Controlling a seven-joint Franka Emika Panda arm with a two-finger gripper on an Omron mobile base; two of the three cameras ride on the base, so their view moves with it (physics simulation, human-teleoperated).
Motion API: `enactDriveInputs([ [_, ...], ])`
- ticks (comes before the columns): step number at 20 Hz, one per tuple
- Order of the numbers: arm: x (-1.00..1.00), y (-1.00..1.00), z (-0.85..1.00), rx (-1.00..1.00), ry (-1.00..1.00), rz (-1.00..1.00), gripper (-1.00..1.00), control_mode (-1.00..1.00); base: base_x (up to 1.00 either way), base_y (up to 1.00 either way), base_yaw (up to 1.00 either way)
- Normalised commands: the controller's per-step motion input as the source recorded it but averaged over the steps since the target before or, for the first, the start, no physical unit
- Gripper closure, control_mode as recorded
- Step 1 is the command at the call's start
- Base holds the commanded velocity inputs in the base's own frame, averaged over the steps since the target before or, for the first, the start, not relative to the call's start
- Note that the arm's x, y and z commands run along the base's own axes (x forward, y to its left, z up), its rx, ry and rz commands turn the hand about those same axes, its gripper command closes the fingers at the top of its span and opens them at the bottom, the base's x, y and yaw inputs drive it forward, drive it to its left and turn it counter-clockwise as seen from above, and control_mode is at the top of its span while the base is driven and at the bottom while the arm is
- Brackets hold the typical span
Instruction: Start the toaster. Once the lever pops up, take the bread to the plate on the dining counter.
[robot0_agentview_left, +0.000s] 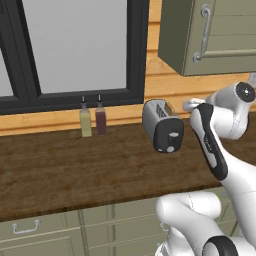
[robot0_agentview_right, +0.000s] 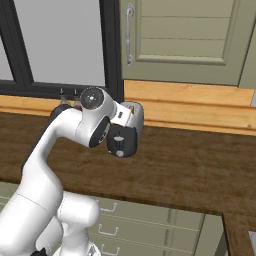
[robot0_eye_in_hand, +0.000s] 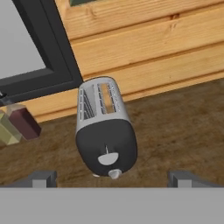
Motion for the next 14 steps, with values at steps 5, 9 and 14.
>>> enactDriveInputs([
  [5, 0.02, -0.04, -0.24, 0.01, 0.0, 0.0, -1.0, -1.0, 0.0, 0.0, 0.0],
  [9, 0.27, 0.0, -0.23, 0.0, 0.0, 0.0, -1.0, -1.0, 0.0, 0.0, 0.0],
  [14, 0.36, 0.0, -0.2, 0.0, 0.0, 0.01, -1.0, -1.0, 0.0, 0.0, 0.0],
])
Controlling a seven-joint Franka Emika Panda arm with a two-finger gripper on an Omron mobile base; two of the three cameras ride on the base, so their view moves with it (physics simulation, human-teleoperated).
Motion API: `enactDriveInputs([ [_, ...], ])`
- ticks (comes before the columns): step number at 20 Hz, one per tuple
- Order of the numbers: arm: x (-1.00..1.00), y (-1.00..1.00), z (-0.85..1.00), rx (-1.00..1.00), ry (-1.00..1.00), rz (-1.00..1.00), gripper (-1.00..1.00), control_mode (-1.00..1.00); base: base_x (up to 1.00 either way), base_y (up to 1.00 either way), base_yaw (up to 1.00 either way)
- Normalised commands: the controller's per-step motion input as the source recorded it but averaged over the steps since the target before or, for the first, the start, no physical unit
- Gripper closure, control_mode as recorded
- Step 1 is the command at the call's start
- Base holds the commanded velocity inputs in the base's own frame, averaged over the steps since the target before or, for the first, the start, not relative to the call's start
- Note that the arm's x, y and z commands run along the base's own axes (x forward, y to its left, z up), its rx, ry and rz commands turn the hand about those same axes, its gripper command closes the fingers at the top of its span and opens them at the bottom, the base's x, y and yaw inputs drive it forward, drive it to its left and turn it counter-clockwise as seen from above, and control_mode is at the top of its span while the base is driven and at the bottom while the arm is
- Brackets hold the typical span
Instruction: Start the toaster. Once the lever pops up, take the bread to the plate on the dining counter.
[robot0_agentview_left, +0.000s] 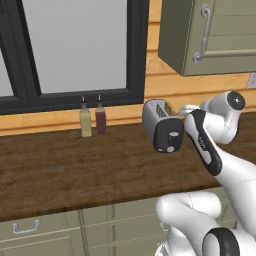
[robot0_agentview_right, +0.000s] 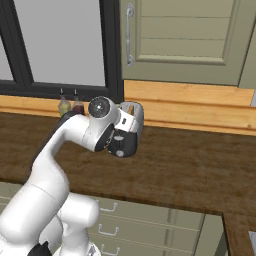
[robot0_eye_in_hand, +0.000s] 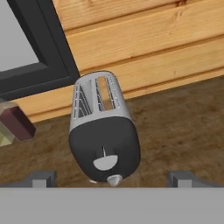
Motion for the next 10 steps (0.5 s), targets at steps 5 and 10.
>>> enactDriveInputs([
  [5, 0.34, -0.01, -0.19, 0.0, 0.0, 0.05, -1.0, -1.0, 0.0, 0.0, 0.0],
  [10, 0.49, 0.0, -0.18, 0.0, 0.0, 0.06, -1.0, -1.0, 0.0, 0.0, 0.0],
])
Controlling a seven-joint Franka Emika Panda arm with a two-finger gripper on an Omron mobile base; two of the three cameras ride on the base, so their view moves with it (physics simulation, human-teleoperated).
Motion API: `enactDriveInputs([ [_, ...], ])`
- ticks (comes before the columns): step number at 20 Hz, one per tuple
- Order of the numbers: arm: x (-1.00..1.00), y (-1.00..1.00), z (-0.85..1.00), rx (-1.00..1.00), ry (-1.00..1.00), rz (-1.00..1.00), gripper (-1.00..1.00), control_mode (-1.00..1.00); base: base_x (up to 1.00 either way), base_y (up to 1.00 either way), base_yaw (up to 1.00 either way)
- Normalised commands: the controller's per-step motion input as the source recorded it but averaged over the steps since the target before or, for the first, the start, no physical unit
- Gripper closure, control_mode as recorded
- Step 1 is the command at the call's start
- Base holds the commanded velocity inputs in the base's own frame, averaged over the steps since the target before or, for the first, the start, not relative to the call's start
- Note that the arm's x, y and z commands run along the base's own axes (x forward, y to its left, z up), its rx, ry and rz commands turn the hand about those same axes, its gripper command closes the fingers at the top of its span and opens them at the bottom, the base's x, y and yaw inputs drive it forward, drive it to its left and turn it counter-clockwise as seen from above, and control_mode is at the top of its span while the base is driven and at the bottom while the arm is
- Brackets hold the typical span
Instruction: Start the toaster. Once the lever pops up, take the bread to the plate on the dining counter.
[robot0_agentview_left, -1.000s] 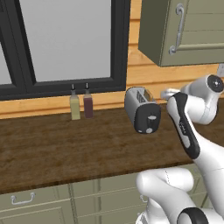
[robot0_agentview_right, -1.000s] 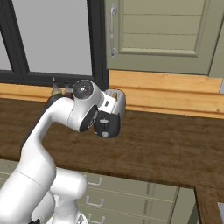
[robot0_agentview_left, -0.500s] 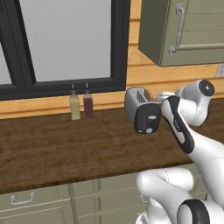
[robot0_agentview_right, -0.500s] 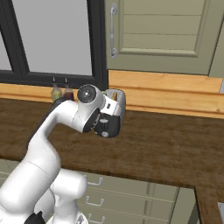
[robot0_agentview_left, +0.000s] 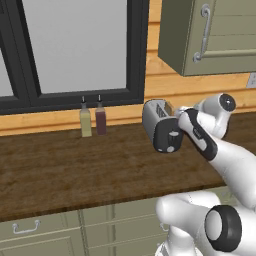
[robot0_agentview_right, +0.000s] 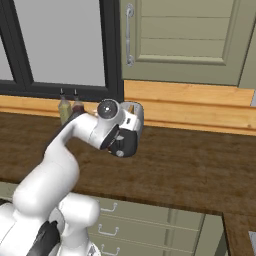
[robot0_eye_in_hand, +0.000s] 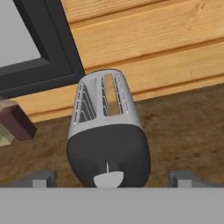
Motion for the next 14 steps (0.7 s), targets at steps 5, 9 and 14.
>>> enactDriveInputs([
  [5, 0.59, 0.0, -0.14, 0.0, 0.0, 0.04, -1.0, -1.0, 0.0, 0.0, 0.0],
  [9, 0.46, 0.0, -0.23, 0.0, 0.02, 0.02, -1.0, -1.0, 0.0, 0.0, 0.0],
  [14, 0.49, 0.0, -0.21, 0.0, 0.0, 0.0, -1.0, -1.0, 0.0, 0.0, 0.0],
])
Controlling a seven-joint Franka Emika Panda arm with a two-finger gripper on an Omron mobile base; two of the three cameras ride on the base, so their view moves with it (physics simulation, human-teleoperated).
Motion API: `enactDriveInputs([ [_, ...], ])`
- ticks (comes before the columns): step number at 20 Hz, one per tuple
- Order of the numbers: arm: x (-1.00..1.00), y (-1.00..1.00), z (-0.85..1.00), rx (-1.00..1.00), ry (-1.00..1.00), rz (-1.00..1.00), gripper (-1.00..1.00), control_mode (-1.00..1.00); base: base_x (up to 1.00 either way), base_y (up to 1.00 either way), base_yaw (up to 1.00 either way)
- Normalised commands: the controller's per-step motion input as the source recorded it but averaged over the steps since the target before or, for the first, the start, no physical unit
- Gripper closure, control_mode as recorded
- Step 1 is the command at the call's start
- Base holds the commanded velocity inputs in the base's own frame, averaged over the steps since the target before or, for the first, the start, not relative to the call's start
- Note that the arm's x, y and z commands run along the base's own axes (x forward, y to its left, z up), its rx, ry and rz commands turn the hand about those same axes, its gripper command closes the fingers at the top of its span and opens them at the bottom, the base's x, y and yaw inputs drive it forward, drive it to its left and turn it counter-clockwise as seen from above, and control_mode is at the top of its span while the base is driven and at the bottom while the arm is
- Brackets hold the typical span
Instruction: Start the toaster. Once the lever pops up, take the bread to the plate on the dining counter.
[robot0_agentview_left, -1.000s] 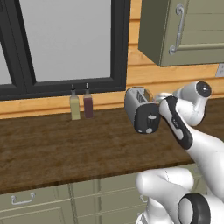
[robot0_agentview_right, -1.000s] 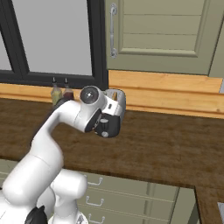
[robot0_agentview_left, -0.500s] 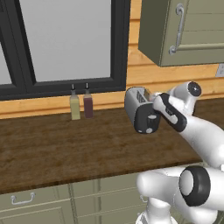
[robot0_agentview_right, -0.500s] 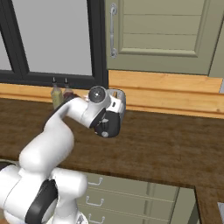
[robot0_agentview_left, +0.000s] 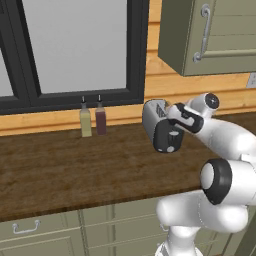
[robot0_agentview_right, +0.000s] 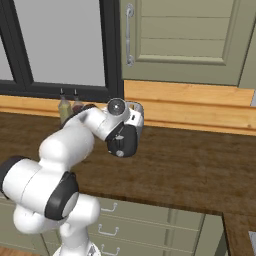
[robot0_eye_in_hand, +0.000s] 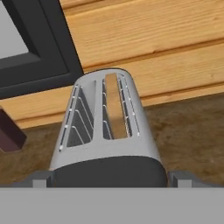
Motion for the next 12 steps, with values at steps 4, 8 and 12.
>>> enactDriveInputs([
  [4, 0.52, 0.0, -0.1, 0.0, 0.0, 0.0, -1.0, -1.0, 0.0, 0.0, 0.0],
  [8, 0.45, 0.0, -0.11, 0.0, 0.0, 0.0, -1.0, -1.0, 0.0, 0.0, 0.0],
  [12, 0.26, 0.0, -0.14, 0.0, 0.0, 0.0, -1.0, -1.0, 0.0, 0.0, 0.0],
])
